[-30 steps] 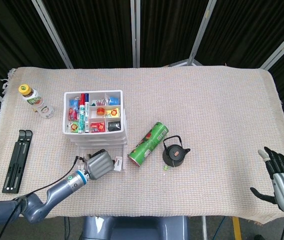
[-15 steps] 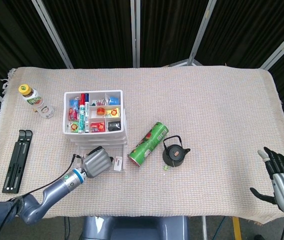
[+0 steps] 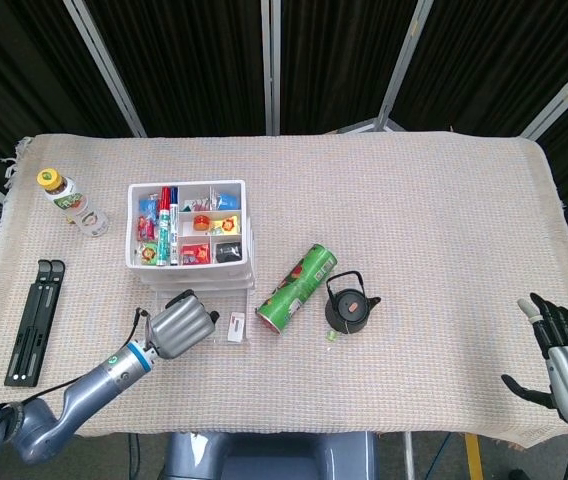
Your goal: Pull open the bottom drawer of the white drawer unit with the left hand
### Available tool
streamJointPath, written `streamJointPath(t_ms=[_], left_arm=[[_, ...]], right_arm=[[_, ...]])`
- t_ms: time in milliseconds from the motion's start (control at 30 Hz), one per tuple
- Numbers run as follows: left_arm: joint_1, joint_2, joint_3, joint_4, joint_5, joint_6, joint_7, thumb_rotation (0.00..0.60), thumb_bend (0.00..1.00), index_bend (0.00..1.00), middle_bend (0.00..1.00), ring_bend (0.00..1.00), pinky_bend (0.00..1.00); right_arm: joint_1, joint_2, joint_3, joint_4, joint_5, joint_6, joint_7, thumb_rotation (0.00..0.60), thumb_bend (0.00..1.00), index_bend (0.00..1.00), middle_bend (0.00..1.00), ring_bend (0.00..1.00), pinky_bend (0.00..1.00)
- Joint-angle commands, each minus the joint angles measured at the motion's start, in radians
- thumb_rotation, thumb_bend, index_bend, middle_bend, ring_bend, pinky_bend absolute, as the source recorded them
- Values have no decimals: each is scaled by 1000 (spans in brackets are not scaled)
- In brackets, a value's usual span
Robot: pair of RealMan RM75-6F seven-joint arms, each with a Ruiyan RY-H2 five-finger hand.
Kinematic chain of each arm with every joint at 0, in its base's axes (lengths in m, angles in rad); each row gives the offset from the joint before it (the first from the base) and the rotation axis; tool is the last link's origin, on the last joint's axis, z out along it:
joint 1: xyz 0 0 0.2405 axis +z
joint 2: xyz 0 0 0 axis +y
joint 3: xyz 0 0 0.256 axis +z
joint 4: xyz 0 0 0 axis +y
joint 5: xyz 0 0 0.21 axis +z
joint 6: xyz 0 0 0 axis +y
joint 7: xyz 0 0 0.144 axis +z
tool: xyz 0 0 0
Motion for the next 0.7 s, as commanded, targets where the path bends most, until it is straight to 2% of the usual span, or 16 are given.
streamJointPath(t_ms=[33,167,333,500,700], left_arm=[[30,49,25,-41,38,43,-19,600,386,552,952,941,773],[65,103,57,-56,87,91,-61,600,386,553,952,941,773],[114,144,91,-2,110,131,-125,600,386,553,952,941,773],[153,140,112,98,121,146,-204,600,386,553,952,941,773],[185,93,114,219,126,141,-267,600,380,545,952,940,772]], right_arm=[[-1,1,-2,-2,-2,1,1,600,65,0,0,0,0],[-1,2,-4,-4,-6,1,-2,600,65,0,0,0,0],[-2,2,-6,-7,-11,2,-5,600,65,0,0,0,0],[-1,-1,-7,-7,-10,-2,-11,600,65,0,0,0,0],[1,-5,-8,-8,-7,-8,-22,600,64,0,0,0,0]])
